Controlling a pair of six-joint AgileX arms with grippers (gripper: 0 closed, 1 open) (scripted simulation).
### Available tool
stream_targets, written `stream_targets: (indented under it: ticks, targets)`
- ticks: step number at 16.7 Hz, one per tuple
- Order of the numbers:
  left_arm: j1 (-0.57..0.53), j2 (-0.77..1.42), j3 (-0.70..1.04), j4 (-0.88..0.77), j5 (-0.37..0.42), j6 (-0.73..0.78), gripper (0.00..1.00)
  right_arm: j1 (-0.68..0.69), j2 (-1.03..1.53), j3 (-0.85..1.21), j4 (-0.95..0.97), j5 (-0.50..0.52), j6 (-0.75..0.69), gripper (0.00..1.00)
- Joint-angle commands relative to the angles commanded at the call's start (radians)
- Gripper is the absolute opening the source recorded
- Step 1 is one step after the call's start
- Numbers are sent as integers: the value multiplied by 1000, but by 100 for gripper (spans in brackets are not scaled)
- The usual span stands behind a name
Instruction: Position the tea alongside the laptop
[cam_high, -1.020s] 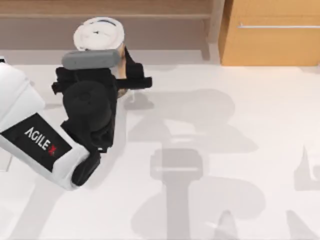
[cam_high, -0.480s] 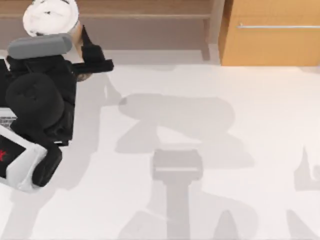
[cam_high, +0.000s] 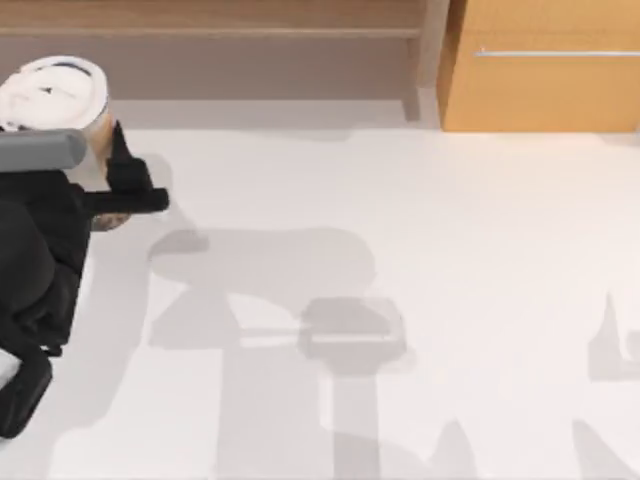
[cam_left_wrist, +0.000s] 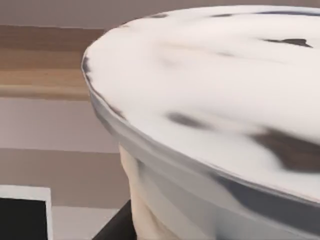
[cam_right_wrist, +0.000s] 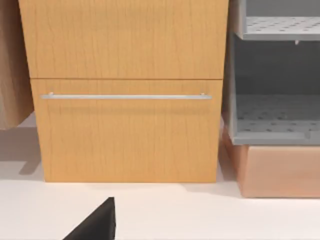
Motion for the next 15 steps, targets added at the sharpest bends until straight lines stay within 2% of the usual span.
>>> stream_targets:
  ticks: [6,15]
  targets:
    - [54,-53,-115,-26,93,10,0,0,0,0,0,0,0,100]
    - [52,-44,-115,-10,97,11,0,0,0,0,0,0,0,100]
